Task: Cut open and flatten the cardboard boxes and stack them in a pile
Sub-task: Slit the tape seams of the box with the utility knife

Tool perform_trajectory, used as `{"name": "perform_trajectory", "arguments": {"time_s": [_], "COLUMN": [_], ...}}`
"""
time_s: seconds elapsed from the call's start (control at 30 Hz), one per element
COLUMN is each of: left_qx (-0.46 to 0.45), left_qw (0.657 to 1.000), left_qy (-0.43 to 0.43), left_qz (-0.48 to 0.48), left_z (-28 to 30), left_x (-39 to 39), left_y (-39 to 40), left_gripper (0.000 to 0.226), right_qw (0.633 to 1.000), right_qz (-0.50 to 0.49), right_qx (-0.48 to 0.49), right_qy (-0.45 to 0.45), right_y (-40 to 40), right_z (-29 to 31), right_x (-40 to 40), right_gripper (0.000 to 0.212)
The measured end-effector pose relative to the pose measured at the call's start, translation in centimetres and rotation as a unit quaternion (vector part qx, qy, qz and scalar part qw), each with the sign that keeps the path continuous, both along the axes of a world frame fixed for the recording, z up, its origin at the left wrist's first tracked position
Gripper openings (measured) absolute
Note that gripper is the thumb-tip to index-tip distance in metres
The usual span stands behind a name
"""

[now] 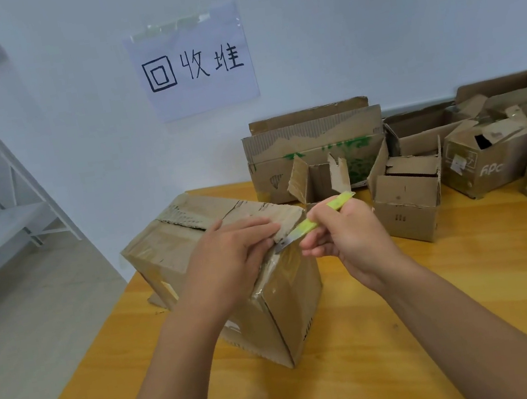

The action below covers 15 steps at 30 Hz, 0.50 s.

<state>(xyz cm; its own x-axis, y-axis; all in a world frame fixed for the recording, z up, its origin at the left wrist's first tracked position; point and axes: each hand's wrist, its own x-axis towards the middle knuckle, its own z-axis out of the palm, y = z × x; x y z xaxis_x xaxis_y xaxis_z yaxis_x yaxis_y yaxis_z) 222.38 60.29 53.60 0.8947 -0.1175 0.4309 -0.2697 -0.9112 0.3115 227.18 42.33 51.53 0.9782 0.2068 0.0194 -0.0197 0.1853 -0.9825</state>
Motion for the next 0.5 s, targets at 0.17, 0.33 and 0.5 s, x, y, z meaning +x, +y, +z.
{"name": "perform_trajectory", "arguments": {"time_s": [0.17, 0.33, 0.5], "left_qx": [-0.009, -0.009, -0.004], "left_qw": [1.000, 1.000, 0.999], "left_qy": [-0.003, -0.025, -0.038], "left_qz": [-0.007, -0.014, -0.001], "left_z": [-0.3, -0.5, -0.5], "left_x": [0.1, 0.2, 0.2], "left_y": [0.1, 0.3, 0.1], "left_gripper": [0.027, 0.026, 0.029], "right_qw": [0.999, 0.999, 0.992], "right_qz": [-0.048, -0.049, -0.117], "right_qx": [0.001, 0.001, 0.009], "right_qy": [0.021, 0.019, 0.034], "right_y": [-0.1, 0.3, 0.0], "right_z": [0.0, -0.1, -0.1], "right_x": [1.3, 1.3, 2.4], "right_gripper": [0.019, 0.020, 0.027]}}
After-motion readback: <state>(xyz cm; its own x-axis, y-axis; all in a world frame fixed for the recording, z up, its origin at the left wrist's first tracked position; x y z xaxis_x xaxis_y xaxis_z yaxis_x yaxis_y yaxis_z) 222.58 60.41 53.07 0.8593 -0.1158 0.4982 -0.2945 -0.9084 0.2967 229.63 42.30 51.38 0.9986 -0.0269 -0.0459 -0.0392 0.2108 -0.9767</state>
